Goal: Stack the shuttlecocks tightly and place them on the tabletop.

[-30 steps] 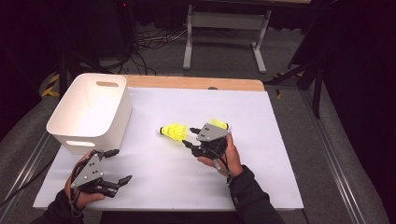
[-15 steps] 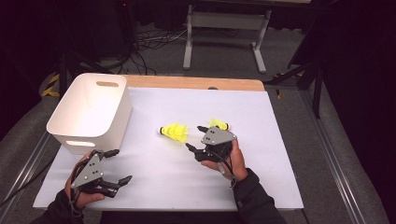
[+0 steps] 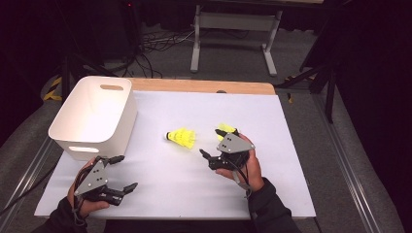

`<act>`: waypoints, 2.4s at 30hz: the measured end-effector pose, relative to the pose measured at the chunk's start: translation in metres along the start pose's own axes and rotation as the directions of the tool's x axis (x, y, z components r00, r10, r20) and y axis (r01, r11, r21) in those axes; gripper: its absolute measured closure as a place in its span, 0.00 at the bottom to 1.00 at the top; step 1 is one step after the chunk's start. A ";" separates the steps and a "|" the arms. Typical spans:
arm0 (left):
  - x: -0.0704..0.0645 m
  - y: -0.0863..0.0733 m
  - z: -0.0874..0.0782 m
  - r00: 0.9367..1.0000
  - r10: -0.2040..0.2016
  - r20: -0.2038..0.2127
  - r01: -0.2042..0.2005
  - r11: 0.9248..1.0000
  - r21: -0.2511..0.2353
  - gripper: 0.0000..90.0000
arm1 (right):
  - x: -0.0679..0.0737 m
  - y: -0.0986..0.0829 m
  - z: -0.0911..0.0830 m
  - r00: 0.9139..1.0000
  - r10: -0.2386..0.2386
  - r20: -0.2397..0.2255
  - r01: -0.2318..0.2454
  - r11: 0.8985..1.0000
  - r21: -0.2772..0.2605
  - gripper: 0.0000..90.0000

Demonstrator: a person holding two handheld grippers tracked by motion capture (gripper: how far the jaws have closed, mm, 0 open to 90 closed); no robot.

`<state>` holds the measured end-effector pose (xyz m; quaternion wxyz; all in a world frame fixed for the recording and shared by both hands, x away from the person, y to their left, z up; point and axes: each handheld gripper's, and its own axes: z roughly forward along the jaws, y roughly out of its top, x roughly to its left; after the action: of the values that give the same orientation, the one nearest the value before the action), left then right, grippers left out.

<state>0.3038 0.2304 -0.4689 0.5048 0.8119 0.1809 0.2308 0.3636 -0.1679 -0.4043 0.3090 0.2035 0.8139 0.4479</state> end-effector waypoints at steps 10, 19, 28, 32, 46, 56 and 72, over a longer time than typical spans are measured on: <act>0.000 0.000 0.000 1.000 -0.001 -0.001 0.001 1.000 0.000 0.08 | -0.003 -0.007 -0.011 0.999 -0.003 0.043 0.003 1.000 0.006 0.23; 0.000 0.000 0.000 1.000 -0.001 0.001 0.001 1.000 0.004 0.08 | -0.009 -0.015 -0.019 0.997 0.014 0.080 -0.015 1.000 0.012 0.22; 0.000 0.000 0.001 1.000 -0.002 0.002 0.002 1.000 0.002 0.08 | -0.012 -0.021 -0.022 0.995 0.022 0.099 -0.025 0.999 0.024 0.21; 0.000 0.000 0.001 1.000 -0.003 0.002 0.003 1.000 0.001 0.08 | -0.014 -0.022 -0.022 0.994 0.030 0.105 -0.033 0.999 0.025 0.21; 0.000 0.000 0.002 1.000 0.001 0.003 -0.001 1.000 0.002 0.08 | -0.024 -0.032 -0.015 0.988 0.056 0.147 -0.063 0.997 0.044 0.21; 0.001 0.000 0.002 1.000 -0.001 0.004 0.001 1.000 0.006 0.08 | -0.030 -0.037 -0.008 0.984 0.078 0.157 -0.088 0.994 0.058 0.22; 0.003 -0.001 0.002 1.000 -0.011 0.008 0.011 1.000 0.003 0.08 | -0.041 -0.039 0.009 0.977 0.109 0.181 -0.125 0.989 0.077 0.27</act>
<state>0.3075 0.2307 -0.4704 0.5054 0.8126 0.1837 0.2246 0.3973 -0.2069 -0.4281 0.3436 0.3033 0.7890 0.4093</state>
